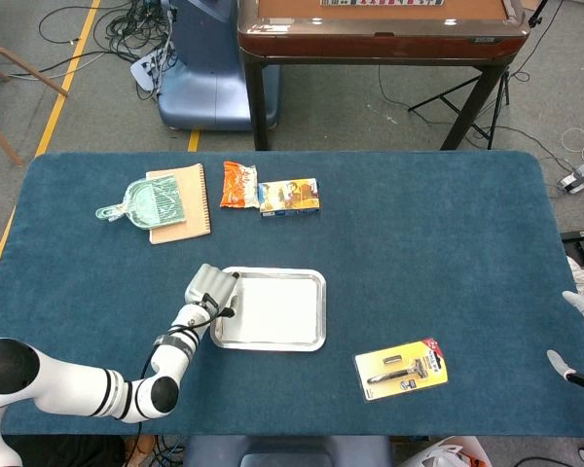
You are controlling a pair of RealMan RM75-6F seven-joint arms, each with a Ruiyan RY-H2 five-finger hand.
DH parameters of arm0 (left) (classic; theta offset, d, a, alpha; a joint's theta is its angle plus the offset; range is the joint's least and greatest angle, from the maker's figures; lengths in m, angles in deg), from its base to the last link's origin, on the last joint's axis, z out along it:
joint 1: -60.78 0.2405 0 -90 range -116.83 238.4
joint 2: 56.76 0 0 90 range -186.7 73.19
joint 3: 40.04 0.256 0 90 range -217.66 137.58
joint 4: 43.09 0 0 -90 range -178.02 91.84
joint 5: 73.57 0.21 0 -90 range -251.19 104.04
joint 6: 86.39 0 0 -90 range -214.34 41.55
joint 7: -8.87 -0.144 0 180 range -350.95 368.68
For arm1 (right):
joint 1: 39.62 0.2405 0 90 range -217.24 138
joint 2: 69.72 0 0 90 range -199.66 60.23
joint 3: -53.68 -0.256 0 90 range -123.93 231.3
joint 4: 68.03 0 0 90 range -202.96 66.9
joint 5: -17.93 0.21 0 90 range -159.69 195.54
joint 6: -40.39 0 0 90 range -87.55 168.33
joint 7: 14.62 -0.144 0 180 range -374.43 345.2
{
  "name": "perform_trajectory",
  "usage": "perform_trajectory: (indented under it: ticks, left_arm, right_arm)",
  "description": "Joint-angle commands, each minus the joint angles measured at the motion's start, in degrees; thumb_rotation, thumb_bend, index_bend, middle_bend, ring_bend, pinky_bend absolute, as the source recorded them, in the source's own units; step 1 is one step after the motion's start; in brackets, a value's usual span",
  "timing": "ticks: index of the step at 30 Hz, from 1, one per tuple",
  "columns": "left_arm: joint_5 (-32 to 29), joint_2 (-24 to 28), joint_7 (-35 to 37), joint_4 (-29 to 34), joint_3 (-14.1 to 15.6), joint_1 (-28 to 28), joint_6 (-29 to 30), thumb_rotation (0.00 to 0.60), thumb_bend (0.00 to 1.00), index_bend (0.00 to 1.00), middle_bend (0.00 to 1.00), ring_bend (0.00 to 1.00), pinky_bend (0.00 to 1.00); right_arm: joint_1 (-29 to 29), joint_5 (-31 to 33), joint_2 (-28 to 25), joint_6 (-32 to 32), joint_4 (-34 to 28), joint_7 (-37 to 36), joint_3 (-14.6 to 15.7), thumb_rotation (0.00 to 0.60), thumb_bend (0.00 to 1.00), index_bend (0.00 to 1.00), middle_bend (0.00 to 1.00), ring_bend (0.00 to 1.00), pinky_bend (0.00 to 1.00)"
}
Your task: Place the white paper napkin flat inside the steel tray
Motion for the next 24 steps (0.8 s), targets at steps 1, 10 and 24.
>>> perform_trajectory:
  ticks: [1,10,24]
  left_arm:
    - [1.9,1.2,2.1,0.9,-0.7,1.1,0.5,0.209,0.52,0.14,0.99,0.99,1.0]
    - [22.5,5.7,21.6,3.7,-2.8,12.0,8.0,0.49,0.35,0.08,0.73,0.71,0.92]
    - [42.9,14.4,37.1,8.2,1.6,29.7,21.8,0.593,0.34,0.13,0.32,0.29,0.37]
  right_arm:
    - [-0.1,0.0,-0.1,-0.2,-0.1,0.0,0.0,0.6,0.24,0.16,0.2,0.1,0.11]
    - [0.4,-0.2,-0.3,0.4,-0.4,0.5,-0.2,0.6,0.24,0.16,0.2,0.1,0.11]
    - [2.0,-0.7,-0.9,2.3,-1.7,3.3,-0.3,0.6,0.24,0.16,0.19,0.1,0.11]
